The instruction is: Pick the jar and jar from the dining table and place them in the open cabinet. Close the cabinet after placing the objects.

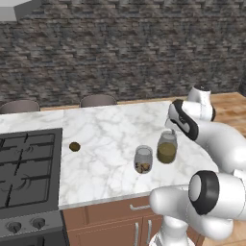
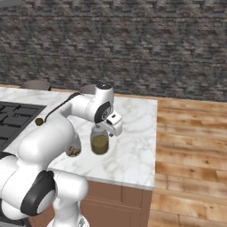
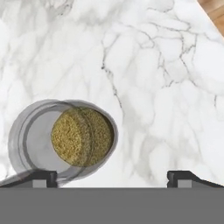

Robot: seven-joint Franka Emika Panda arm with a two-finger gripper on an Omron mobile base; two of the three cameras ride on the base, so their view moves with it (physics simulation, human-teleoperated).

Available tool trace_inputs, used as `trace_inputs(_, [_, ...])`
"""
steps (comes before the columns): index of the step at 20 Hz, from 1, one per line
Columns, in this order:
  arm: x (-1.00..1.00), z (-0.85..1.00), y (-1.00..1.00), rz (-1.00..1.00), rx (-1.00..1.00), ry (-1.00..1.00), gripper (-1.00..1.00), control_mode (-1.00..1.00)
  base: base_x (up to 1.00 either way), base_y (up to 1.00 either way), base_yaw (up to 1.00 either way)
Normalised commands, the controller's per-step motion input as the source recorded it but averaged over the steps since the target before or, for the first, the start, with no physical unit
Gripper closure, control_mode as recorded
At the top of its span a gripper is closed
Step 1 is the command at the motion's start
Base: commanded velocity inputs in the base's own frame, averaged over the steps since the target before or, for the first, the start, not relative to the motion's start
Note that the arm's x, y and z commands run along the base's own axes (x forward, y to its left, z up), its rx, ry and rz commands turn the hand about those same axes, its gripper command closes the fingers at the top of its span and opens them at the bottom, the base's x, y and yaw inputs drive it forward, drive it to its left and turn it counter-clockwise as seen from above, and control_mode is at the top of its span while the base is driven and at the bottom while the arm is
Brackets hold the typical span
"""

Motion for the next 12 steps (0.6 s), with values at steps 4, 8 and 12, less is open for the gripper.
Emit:
trace_inputs(4, [0.08,-0.17,0.0,0.0,0.0,0.0,-1.0,-1.0,0.0,0.0,0.0])
trace_inputs(8, [0.08,-0.17,0.0,0.0,0.0,0.0,-1.0,-1.0,0.0,0.0,0.0])
trace_inputs(12, [0.11,-0.15,0.0,0.0,0.0,0.01,-1.0,-1.0,0.0,0.0,0.0])
